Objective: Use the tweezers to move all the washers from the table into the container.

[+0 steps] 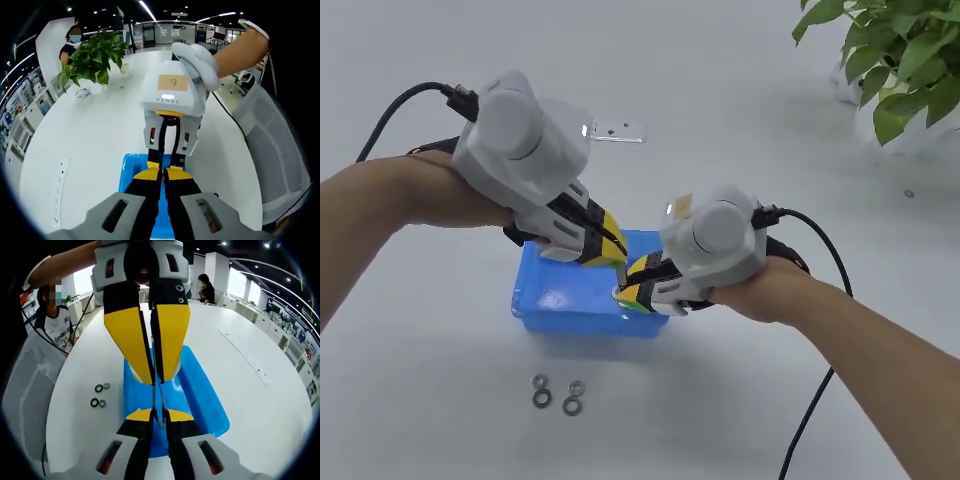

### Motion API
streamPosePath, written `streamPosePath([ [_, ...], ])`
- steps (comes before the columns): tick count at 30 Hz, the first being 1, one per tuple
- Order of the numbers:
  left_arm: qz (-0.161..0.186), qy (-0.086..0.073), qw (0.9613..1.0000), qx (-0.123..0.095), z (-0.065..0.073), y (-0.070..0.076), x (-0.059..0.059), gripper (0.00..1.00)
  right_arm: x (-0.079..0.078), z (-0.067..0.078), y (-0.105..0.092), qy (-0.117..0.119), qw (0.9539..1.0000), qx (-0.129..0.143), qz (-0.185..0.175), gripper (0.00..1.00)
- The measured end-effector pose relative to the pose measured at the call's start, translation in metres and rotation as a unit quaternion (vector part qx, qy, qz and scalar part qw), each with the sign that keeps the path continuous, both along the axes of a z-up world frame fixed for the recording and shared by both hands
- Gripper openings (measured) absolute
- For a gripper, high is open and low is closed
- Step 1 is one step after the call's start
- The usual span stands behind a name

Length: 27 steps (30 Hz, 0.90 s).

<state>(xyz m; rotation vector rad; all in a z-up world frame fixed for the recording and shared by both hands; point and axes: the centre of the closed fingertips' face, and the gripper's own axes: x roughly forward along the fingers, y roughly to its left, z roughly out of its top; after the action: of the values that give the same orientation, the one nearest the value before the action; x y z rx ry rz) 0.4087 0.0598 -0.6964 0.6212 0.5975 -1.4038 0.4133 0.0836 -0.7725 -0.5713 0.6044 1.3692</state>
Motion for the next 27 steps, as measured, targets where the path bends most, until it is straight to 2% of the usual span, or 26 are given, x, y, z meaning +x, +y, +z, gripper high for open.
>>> streamPosePath([
  [16,-0.005,-0.021,0.9998,0.005,0.028,0.003,-0.015,0.06,-0.009,0.028,0.004,-0.025,0.9996,0.012,-0.001,0.12],
  [27,-0.007,-0.028,0.9995,0.011,0.038,0.005,-0.032,0.06,-0.026,0.039,0.006,-0.036,0.9992,0.013,0.006,0.12],
])
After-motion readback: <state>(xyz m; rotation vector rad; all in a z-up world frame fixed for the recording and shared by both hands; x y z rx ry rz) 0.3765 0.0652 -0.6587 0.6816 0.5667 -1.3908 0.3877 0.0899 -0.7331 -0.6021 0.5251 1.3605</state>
